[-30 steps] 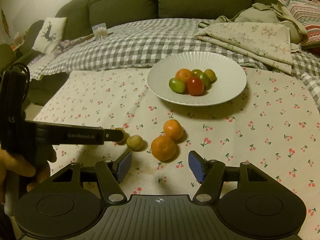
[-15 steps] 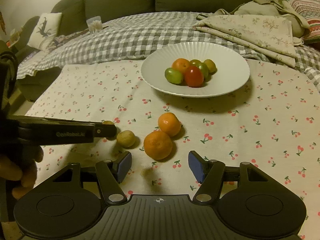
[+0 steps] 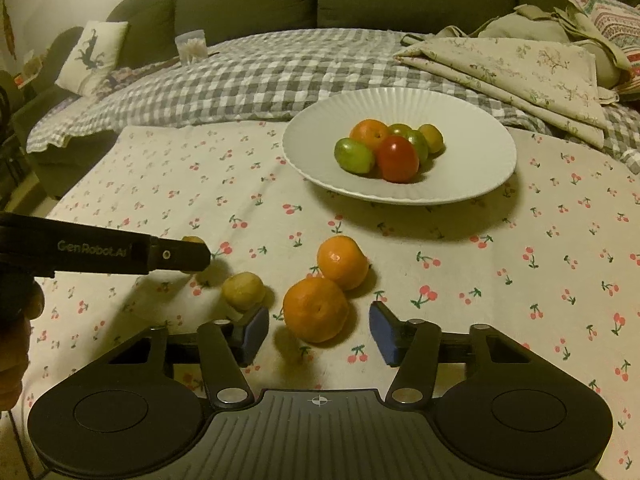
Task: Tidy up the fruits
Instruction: 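Grasp a yellow-green fruit with the left tool while the right tool grasps an orange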
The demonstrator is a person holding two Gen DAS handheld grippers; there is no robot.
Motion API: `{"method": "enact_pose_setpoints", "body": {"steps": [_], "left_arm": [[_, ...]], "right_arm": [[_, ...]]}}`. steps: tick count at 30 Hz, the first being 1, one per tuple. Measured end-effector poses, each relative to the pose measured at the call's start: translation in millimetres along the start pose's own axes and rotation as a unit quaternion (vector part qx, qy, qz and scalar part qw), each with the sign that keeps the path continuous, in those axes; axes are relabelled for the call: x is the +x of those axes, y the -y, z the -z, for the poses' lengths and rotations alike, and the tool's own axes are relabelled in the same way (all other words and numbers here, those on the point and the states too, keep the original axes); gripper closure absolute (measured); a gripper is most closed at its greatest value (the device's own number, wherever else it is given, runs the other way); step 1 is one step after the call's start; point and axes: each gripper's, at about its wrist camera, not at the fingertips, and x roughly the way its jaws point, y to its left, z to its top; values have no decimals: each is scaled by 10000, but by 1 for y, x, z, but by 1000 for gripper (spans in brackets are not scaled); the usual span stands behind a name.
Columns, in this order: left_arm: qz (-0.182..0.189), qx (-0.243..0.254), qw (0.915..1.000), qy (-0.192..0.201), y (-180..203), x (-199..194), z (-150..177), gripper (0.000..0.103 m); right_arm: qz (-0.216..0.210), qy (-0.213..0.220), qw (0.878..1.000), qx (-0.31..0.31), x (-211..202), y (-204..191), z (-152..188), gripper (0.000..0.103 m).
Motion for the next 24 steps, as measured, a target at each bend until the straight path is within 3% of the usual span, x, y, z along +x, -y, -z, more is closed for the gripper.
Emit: {"method": "enact_pose_setpoints", "body": {"steps": [4, 24], "left_arm": [[-13, 29, 10000, 22, 1, -1, 0, 81], [-135, 248, 9996, 86, 6, -2, 0, 81]], "right_arm": [[-48, -20, 10000, -53, 2, -1, 0, 70], [-40, 8, 10000, -11, -6, -5, -5, 70]]}}
